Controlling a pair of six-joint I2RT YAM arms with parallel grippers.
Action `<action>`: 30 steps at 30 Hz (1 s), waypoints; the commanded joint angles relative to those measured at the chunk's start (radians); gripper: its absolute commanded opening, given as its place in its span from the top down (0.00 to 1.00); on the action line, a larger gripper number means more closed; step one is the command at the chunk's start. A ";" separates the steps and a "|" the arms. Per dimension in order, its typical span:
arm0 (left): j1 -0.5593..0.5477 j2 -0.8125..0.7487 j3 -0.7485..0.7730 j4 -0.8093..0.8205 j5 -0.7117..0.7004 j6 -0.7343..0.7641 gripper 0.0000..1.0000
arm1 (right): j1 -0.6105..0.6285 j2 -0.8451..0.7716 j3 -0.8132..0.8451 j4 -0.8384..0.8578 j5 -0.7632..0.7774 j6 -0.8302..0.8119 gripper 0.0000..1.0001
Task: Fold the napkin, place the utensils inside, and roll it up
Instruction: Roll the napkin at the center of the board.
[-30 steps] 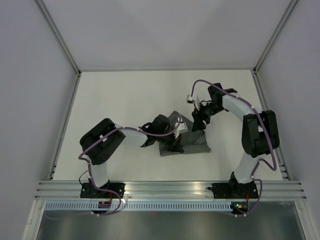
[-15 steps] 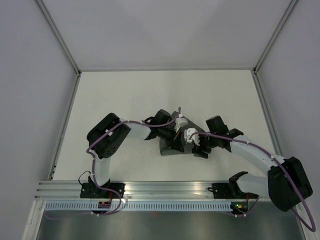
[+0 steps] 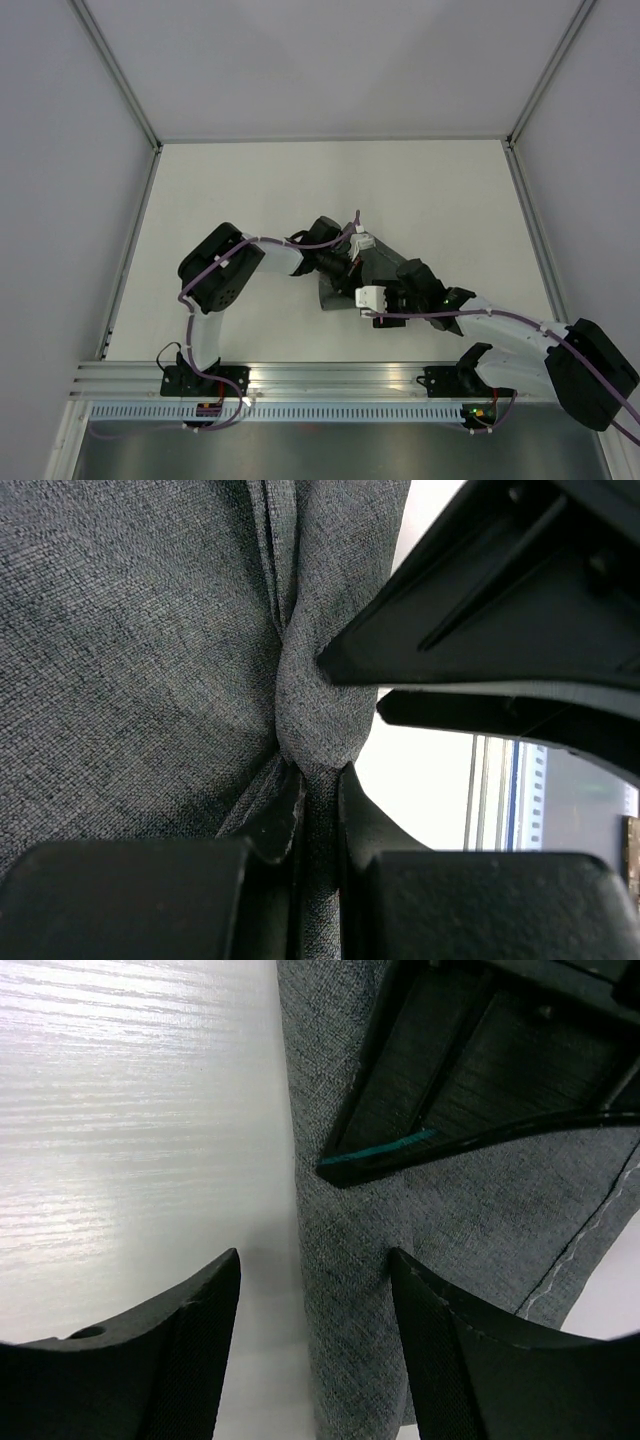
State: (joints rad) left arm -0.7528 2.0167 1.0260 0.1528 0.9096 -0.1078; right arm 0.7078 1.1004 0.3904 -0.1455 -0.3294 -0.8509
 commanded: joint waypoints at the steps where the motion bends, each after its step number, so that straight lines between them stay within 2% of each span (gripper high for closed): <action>1: -0.002 0.093 -0.030 -0.179 -0.121 0.013 0.98 | 0.036 0.021 -0.019 0.107 0.064 0.015 0.33; 4: 0.000 0.099 -0.021 -0.186 -0.118 0.016 0.98 | 0.047 0.056 -0.013 0.113 0.078 0.013 0.37; 6: 0.000 0.097 -0.020 -0.185 -0.120 0.017 0.97 | 0.050 0.081 -0.007 0.113 0.084 0.007 0.44; 7: 0.000 0.097 -0.020 -0.185 -0.121 0.019 0.96 | 0.048 0.102 -0.005 0.113 0.087 0.006 0.51; 8: 0.000 0.093 -0.020 -0.187 -0.126 0.020 0.95 | 0.048 0.110 -0.002 0.110 0.086 0.003 0.53; 11: 0.003 0.085 -0.018 -0.187 -0.124 0.023 0.90 | 0.048 0.133 0.002 0.101 0.084 0.000 0.57; 13: 0.004 0.079 -0.018 -0.188 -0.127 0.023 0.83 | 0.048 0.142 0.007 0.086 0.084 -0.002 0.61; 15: 0.007 0.057 -0.017 -0.185 -0.140 0.019 0.77 | 0.048 0.150 0.010 0.074 0.078 -0.002 0.62; 21: 0.015 -0.038 -0.014 -0.127 -0.163 -0.012 0.67 | 0.048 0.190 0.048 -0.008 0.037 0.000 0.69; 30: 0.023 -0.219 -0.026 -0.029 -0.238 -0.079 0.60 | 0.047 0.269 0.105 -0.103 -0.029 0.001 0.73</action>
State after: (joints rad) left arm -0.7380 1.8927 1.0023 0.0776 0.7418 -0.1375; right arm 0.7486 1.3090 0.4908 -0.0841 -0.2771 -0.8635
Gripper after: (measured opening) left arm 0.398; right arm 0.340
